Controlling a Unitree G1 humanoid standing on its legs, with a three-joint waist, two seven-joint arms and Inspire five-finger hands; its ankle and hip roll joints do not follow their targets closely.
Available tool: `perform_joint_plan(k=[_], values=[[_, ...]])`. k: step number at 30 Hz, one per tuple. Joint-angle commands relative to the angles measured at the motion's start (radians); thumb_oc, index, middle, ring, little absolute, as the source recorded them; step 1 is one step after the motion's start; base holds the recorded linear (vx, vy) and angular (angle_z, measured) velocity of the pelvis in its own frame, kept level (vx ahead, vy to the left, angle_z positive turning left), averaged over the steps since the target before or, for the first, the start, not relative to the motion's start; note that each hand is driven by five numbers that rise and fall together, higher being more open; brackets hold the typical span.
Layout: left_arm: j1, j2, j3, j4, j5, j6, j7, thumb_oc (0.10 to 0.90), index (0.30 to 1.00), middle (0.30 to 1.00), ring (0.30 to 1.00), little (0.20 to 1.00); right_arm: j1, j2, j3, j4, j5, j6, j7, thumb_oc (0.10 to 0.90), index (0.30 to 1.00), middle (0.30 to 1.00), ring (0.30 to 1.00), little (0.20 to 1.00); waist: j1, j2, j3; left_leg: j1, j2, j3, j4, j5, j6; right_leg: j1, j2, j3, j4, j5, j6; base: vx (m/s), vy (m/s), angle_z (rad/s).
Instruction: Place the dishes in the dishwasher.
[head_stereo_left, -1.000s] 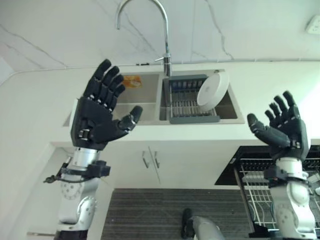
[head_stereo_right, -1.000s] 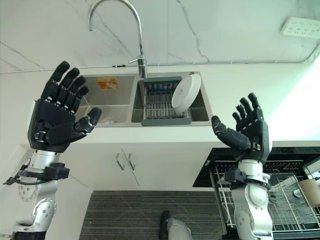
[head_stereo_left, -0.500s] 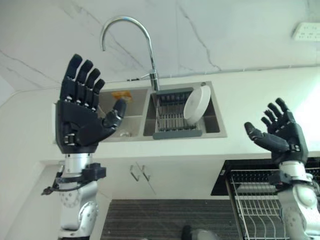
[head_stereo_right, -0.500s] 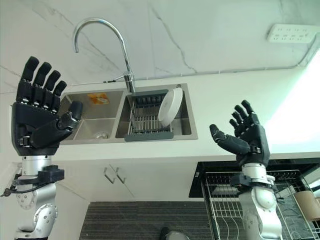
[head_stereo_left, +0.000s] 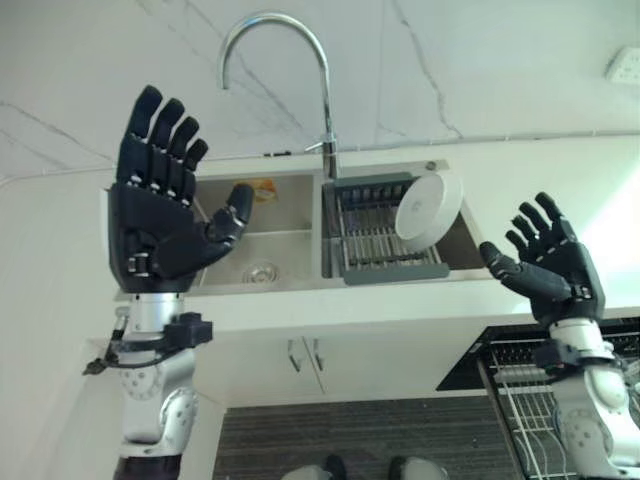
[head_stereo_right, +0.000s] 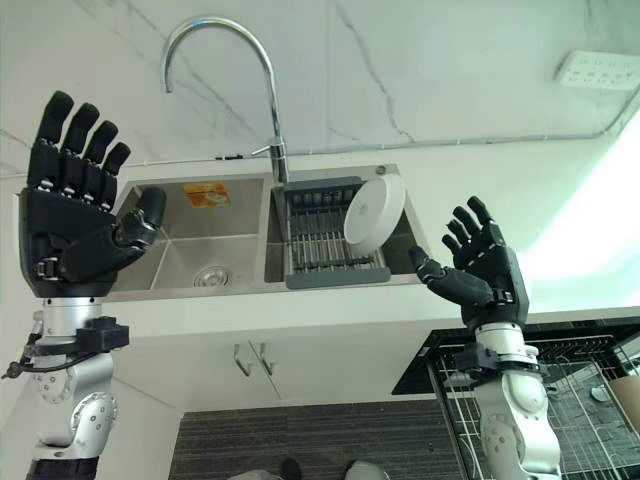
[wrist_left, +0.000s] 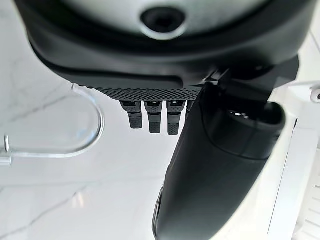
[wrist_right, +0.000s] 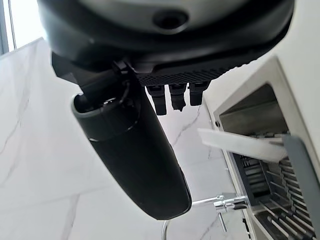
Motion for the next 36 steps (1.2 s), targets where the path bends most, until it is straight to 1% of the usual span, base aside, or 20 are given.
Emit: perform_joint_plan(k=[1,3,4,5,6,7,9,11,12,14,18,19,20,21,23,24,29,33,36], values=[[-0.026,0.076,0.036,-0.057,-0.004,-0.041,-0.036,0.8,0.9,0.9,0.9,0.9,-0.085,-0.008,-0.062,-0.067,0.017,-0.077,0.031,0.8,0.9,0.9,0.9,0.9,0.002,-0.035,-0.058,0.006,0.04,-0.075,0.035,-0.089,-0.082,0.046,0.0,0.0,-0.041,0.11,0.073,0.02,-0.024,-0.15],[-0.037,0.078,0.024,-0.054,0.009,-0.04,-0.032,0.8,0.9,0.9,0.9,0.9,-0.098,-0.011,-0.064,-0.058,0.019,-0.075,0.018,0.8,0.9,0.9,0.9,0.9,0.001,-0.053,-0.054,0.013,0.034,-0.072,0.035,-0.097,-0.086,-0.011,-0.003,-0.002,-0.041,0.058,0.076,0.03,-0.09,-0.25],[-0.043,0.083,0.011,-0.047,0.024,-0.049,-0.024,0.8,0.9,0.9,0.9,0.9,-0.108,-0.018,-0.062,-0.046,0.005,-0.093,-0.008,0.8,0.9,0.9,0.9,0.9,-0.002,-0.063,-0.052,0.023,0.025,-0.069,0.035,-0.111,-0.082,-0.049,-0.014,0.002,-0.041,0.086,0.084,0.07,-0.096,-0.21],[-0.039,0.086,0.004,-0.044,0.038,-0.054,-0.019,0.8,0.9,0.9,0.9,0.9,-0.114,-0.023,-0.064,-0.04,-0.002,-0.109,-0.031,0.8,0.9,0.9,0.9,0.9,-0.003,-0.065,-0.049,0.027,0.026,-0.062,0.035,-0.114,-0.08,-0.059,-0.016,0.003,-0.041,0.086,0.085,0.09,-0.091,-0.02],[-0.035,0.086,-0.003,-0.04,0.039,-0.047,-0.016,0.8,0.9,0.9,0.9,0.9,-0.126,-0.03,-0.071,-0.033,0.017,-0.113,-0.049,0.8,0.9,0.9,0.9,0.9,0.001,-0.064,-0.049,0.027,0.03,-0.053,0.035,-0.114,-0.081,-0.054,-0.014,-0.005,-0.041,0.06,0.082,0.08,-0.088,0.07],[-0.041,0.082,-0.019,-0.036,0.029,-0.026,-0.007,0.8,0.9,0.9,0.9,0.9,-0.145,-0.036,-0.074,-0.029,0.038,-0.103,-0.072,0.8,0.9,0.9,0.9,0.9,0.006,-0.064,-0.055,0.022,0.03,-0.054,0.035,-0.109,-0.085,-0.05,-0.002,0.002,-0.041,0.04,0.078,0.08,-0.098,0.14],[-0.057,0.077,-0.04,-0.029,0.018,0.004,0.008,0.8,0.9,0.9,0.9,0.9,-0.182,-0.041,-0.063,-0.011,0.022,-0.097,-0.098,0.8,0.9,0.9,0.9,0.9,0.014,-0.063,-0.069,0.01,0.031,-0.054,0.035,-0.1,-0.086,-0.041,0.014,0.017,-0.041,0.028,0.07,0.09,-0.083,0.07],[-0.06,0.074,-0.044,-0.028,0.024,0.011,0.009,0.8,0.9,0.9,0.9,0.9,-0.192,-0.044,-0.059,-0.008,0.026,-0.096,-0.103,0.8,0.9,0.9,0.9,0.9,0.016,-0.062,-0.073,0.008,0.033,-0.052,0.035,-0.099,-0.086,-0.038,0.019,0.022,-0.041,0.023,0.067,0.07,-0.044,0.08],[-0.059,0.074,-0.049,-0.024,0.038,0.02,0.007,0.8,0.9,0.9,0.9,0.9,-0.199,-0.045,-0.057,-0.008,0.025,-0.094,-0.112,0.8,0.9,0.9,0.9,0.9,0.017,-0.058,-0.082,0.003,0.036,-0.05,0.035,-0.099,-0.086,-0.031,0.032,0.037,-0.041,0.011,0.06,0.09,-0.055,0.14],[-0.06,0.077,-0.057,-0.02,0.045,0.031,0.009,0.8,0.9,0.9,0.9,0.9,-0.204,-0.046,-0.05,-0.004,0.033,-0.088,-0.102,0.8,0.9,0.9,0.9,0.9,0.017,-0.053,-0.09,0.003,0.042,-0.045,0.035,-0.1,-0.087,-0.028,0.042,0.046,-0.041,0.002,0.056,0.09,-0.058,0.07],[-0.067,0.076,-0.078,0.0,0.06,0.036,0.02,0.8,0.9,0.9,0.9,0.9,-0.223,-0.05,-0.027,0.024,0.029,-0.073,-0.096,0.8,0.9,0.9,0.9,0.9,0.021,-0.049,-0.1,0.004,0.049,-0.039,0.035,-0.104,-0.089,-0.026,0.049,0.05,-0.041,-0.006,0.053,0.06,-0.057,-0.04],[-0.068,0.077,-0.085,0.006,0.061,0.048,0.022,0.8,0.9,0.9,0.9,0.9,-0.227,-0.05,-0.02,0.034,0.045,-0.061,-0.097,0.8,0.9,0.9,0.9,0.9,0.023,-0.047,-0.104,0.005,0.052,-0.037,0.035,-0.105,-0.09,-0.022,0.048,0.047,-0.041,-0.008,0.053,0.07,-0.06,-0.08],[-0.07,0.079,-0.098,0.017,0.054,0.061,0.021,0.8,0.9,0.9,0.9,0.9,-0.236,-0.05,-0.007,0.048,0.072,-0.031,-0.073,0.8,0.9,0.9,0.9,0.9,0.024,-0.046,-0.107,0.008,0.055,-0.035,0.035,-0.105,-0.091,-0.019,0.048,0.045,-0.041,-0.01,0.052,0.07,-0.07,-0.03],[-0.073,0.079,-0.108,0.028,0.056,0.063,0.023,0.8,0.9,0.9,0.9,0.9,-0.242,-0.052,0.004,0.06,0.07,-0.017,-0.058,0.8,0.9,0.9,0.9,0.9,0.025,-0.046,-0.109,0.009,0.057,-0.033,0.035,-0.106,-0.091,-0.017,0.048,0.042,-0.041,-0.013,0.05,0.04,-0.049,0.02],[-0.074,0.079,-0.112,0.034,0.059,0.068,0.022,0.8,0.9,0.9,0.9,0.9,-0.245,-0.055,0.015,0.068,0.072,-0.002,-0.045,0.8,0.9,0.9,0.9,0.9,0.025,-0.046,-0.11,0.012,0.059,-0.031,0.035,-0.107,-0.092,-0.015,0.048,0.039,-0.041,-0.015,0.049,0.04,-0.044,0.09],[-0.069,0.078,-0.114,0.045,0.057,0.073,0.021,0.8,0.9,0.9,0.9,0.9,-0.249,-0.059,0.03,0.092,0.088,0.032,-0.016,0.8,0.9,0.9,0.9,0.9,0.026,-0.045,-0.112,0.016,0.061,-0.031,0.035,-0.108,-0.093,-0.008,0.054,0.038,-0.041,-0.021,0.045,0.06,-0.06,0.13],[-0.073,0.073,-0.127,0.06,0.036,0.076,0.015,0.8,0.9,0.9,0.9,0.9,-0.28,-0.071,0.054,0.144,0.098,0.06,0.0,0.8,0.9,0.9,0.9,0.9,0.037,-0.048,-0.113,0.021,0.063,-0.033,0.035,-0.109,-0.094,0.002,0.055,0.029,-0.041,-0.026,0.041,0.02,-0.031,0.04],[-0.083,0.078,-0.142,0.068,0.039,0.07,0.024,0.8,0.9,0.9,0.9,0.9,-0.309,-0.076,0.078,0.187,0.117,0.086,-0.019,0.8,0.9,0.9,0.9,0.9,0.046,-0.049,-0.112,0.026,0.062,-0.037,0.035,-0.11,-0.094,0.012,0.057,0.023,-0.041,-0.031,0.039,0.0,0.0,0.0],[-0.09,0.077,-0.148,0.068,0.045,0.074,0.031,0.8,0.9,0.9,0.9,0.9,-0.326,-0.076,0.088,0.209,0.084,0.093,-0.039,0.8,0.9,0.9,0.9,0.9,0.052,-0.049,-0.111,0.028,0.061,-0.042,0.035,-0.11,-0.094,0.018,0.059,0.021,-0.041,-0.034,0.036,0.01,-0.015,0.04]])
